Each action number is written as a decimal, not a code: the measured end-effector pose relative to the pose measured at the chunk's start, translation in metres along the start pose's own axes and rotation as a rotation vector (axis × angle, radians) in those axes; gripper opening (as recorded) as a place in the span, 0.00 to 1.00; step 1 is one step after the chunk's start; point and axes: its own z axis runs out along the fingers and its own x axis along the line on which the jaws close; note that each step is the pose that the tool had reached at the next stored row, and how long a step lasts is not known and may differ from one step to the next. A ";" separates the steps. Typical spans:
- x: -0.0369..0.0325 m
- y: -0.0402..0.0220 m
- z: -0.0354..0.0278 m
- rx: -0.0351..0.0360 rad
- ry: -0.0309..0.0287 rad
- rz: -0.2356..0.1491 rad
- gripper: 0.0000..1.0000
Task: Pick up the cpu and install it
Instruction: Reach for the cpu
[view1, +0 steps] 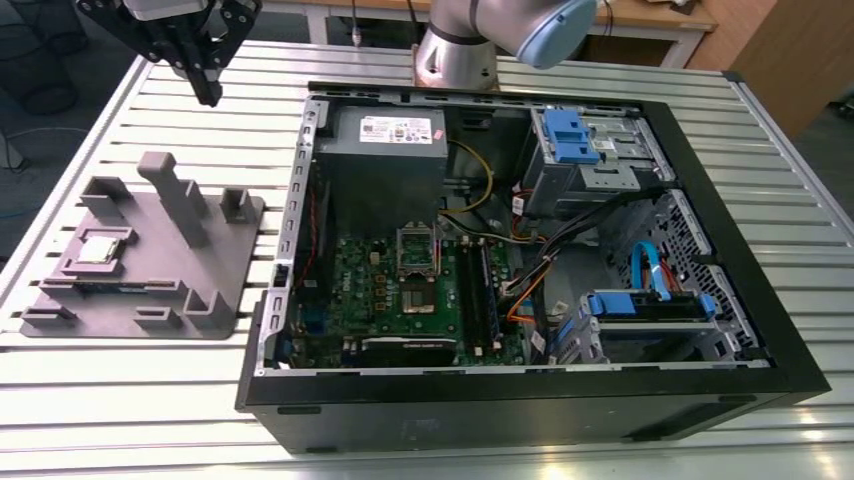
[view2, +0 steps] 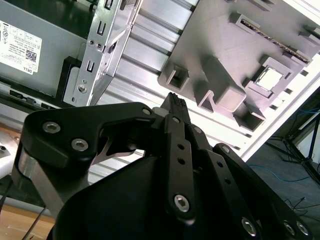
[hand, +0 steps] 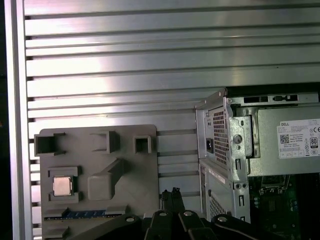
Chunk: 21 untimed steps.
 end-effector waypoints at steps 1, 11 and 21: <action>0.0000 0.0000 0.0000 0.0000 0.0000 0.000 0.11; 0.0058 -0.0008 0.0003 0.0000 -0.0002 0.000 0.11; 0.0265 -0.0062 0.0062 0.0001 -0.0002 0.000 0.11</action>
